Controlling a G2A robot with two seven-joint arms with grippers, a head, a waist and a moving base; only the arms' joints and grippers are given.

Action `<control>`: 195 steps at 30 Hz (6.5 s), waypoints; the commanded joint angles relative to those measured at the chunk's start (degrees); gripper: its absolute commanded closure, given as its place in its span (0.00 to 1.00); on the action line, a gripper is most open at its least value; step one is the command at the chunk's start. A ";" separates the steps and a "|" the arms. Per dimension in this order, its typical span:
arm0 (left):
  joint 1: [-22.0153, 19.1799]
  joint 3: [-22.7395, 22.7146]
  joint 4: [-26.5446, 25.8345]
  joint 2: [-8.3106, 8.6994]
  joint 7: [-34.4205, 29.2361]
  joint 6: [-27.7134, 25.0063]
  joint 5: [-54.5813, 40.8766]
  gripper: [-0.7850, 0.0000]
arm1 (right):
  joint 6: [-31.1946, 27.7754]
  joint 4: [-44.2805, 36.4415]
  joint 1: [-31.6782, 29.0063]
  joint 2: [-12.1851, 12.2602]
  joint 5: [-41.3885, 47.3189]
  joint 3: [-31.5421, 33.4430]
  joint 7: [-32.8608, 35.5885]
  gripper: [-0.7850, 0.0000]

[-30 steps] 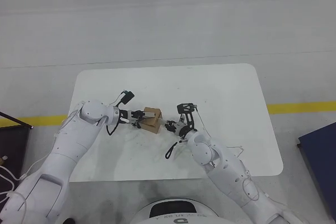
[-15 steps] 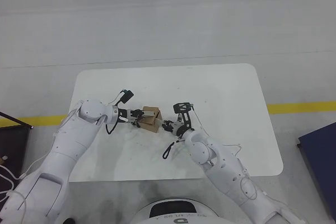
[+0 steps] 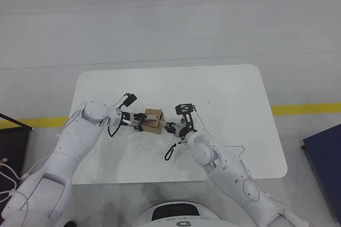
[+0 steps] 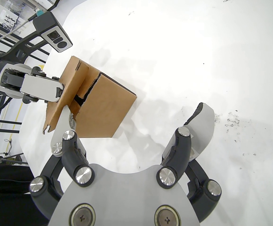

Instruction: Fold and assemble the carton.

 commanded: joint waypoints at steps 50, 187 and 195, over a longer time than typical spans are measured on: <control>-1.64 1.72 3.81 -1.43 -0.39 -0.24 0.70 0.00 | -0.28 -1.94 -1.46 -0.03 -0.70 3.37 0.53 0.00; 1.58 -2.59 3.24 -2.55 -0.68 -1.45 -16.45 0.00 | -12.85 -2.02 -3.09 -0.56 21.73 9.40 5.00 0.24; -0.30 -0.96 6.01 -4.00 0.23 -2.89 -17.36 0.00 | -14.16 -5.85 -6.44 0.45 22.43 13.27 4.57 0.24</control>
